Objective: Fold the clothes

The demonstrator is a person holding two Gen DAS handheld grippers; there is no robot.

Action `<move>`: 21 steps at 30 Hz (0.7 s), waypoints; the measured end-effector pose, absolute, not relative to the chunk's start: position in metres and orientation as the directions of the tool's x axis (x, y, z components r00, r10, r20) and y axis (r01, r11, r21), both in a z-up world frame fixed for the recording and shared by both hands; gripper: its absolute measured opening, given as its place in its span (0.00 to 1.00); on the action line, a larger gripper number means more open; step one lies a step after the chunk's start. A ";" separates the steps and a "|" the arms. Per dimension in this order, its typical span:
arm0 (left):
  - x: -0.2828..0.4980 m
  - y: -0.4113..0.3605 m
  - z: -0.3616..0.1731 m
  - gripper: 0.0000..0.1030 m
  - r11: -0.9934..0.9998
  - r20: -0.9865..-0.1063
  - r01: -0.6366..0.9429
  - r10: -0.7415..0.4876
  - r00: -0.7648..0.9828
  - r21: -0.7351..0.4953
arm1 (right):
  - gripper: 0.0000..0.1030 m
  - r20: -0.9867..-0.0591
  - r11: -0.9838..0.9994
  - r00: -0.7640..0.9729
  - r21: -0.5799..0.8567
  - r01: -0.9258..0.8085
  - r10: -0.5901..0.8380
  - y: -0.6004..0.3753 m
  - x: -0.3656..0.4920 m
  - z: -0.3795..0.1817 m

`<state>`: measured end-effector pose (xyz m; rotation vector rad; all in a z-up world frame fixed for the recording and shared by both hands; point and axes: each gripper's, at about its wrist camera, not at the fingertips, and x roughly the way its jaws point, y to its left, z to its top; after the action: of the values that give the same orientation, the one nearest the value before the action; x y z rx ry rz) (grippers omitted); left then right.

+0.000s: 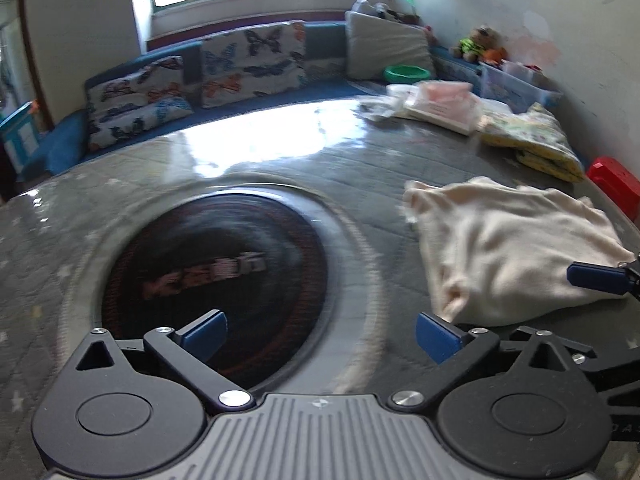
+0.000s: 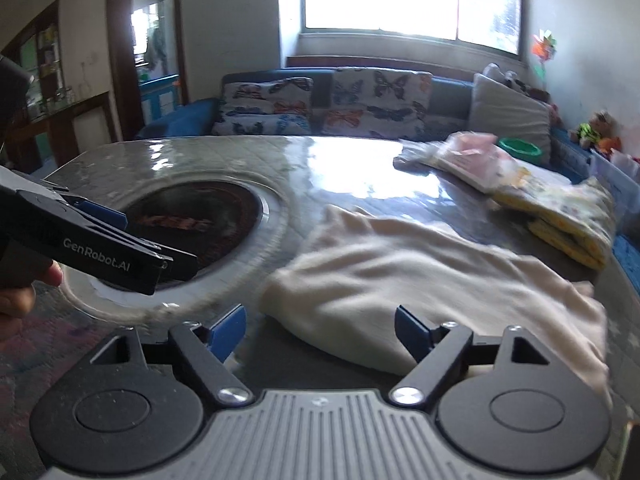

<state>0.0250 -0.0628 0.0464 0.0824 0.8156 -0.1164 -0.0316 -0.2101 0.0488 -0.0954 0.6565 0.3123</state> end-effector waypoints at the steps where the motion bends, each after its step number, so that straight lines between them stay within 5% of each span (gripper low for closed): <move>1: 0.024 -0.055 0.047 1.00 0.992 -0.731 0.120 -0.062 0.680 0.027 | 0.82 -0.612 0.945 0.746 0.007 -0.326 0.262 -0.203 -0.030 0.050; 21: 0.040 0.103 0.027 1.00 0.970 -0.735 -0.241 0.194 0.650 0.043 | 0.96 -0.628 0.906 0.707 -0.008 -0.422 0.324 -0.072 0.041 0.032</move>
<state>0.0398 0.1029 0.0270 -0.0597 0.8271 0.2472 0.0410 -0.0722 0.0316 -0.1554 0.6665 0.4164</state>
